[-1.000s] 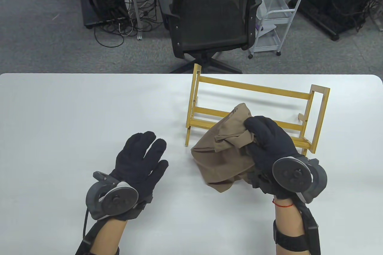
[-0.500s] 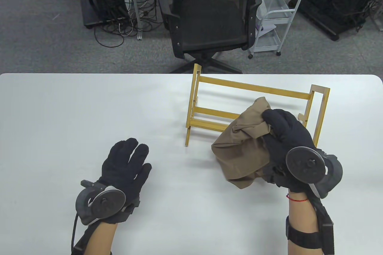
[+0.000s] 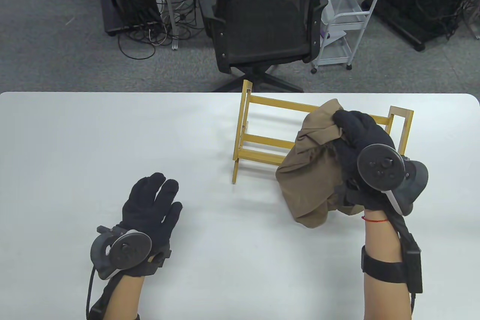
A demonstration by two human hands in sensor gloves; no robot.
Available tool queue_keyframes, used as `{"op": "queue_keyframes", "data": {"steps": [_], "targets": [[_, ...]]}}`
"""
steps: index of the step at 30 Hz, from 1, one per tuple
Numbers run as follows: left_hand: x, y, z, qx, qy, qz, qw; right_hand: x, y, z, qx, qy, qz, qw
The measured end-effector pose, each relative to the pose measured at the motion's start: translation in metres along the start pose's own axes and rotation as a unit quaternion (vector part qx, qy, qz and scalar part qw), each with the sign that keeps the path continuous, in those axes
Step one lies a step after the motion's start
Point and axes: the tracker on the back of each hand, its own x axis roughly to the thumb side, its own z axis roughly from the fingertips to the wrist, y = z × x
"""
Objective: Hang shorts on book rack
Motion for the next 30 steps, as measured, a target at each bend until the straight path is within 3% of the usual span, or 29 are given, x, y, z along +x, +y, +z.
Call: {"op": "queue_keyframes", "data": {"steps": [9, 30], "targets": [[-0.004, -0.005, 0.0, -0.008, 0.006, 0.006, 1.0, -0.005, 0.014, -0.029, 0.006, 0.039, 0.009, 0.999], [-0.005, -0.012, -0.004, -0.027, 0.01, 0.014, 0.999, -0.033, 0.091, -0.064, 0.032, 0.153, 0.003, 0.988]]}}
